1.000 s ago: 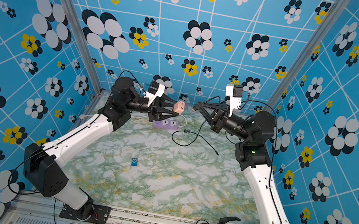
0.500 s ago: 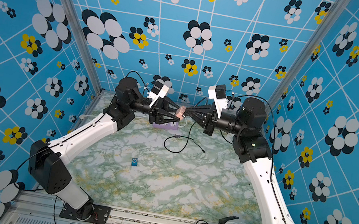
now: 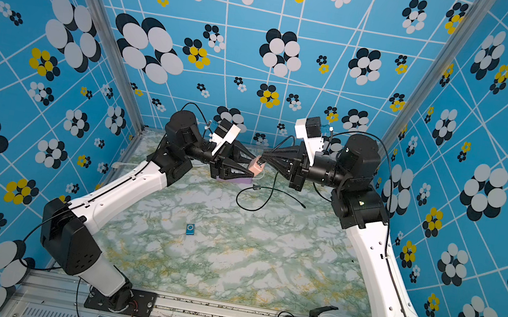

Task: Charge mp3
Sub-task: Insert the charging cable into the plug.

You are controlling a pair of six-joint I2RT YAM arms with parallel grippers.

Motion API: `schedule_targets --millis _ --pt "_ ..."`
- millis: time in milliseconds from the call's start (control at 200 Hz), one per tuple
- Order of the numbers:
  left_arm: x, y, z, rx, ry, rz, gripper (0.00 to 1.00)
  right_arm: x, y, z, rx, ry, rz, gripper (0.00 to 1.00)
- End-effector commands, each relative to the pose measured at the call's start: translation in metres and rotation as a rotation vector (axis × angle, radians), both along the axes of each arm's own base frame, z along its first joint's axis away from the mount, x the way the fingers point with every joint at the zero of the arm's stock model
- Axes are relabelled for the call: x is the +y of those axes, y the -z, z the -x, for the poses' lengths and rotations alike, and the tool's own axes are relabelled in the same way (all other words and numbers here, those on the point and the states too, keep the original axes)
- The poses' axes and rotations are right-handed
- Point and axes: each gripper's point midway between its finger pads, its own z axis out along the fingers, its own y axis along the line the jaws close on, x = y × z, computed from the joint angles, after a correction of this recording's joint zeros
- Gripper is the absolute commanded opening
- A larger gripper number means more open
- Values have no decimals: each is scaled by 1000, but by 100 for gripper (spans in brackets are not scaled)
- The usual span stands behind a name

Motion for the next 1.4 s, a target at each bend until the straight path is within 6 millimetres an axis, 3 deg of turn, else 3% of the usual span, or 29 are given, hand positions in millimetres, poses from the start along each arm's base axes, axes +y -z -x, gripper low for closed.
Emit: schedule_targets --millis 0,390,755,1114,1239,1399 --pt "3 -13 14 -30 44 15 17 1 5 -4 -10 9 27 0" --pt "1 -21 5 31 13 34 17 1 27 -11 -8 26 87 0" --pt "3 -27 -1 15 -63 94 17 7 17 -11 17 -34 -2 0" --pt "7 -35 4 28 -13 110 17 -6 7 -21 7 -16 -38 0" --pt "4 -37 4 40 -2 108 17 2 15 -19 11 -44 -23 0" --pt "2 -48 4 56 12 127 15 11 48 -16 45 -77 80 0"
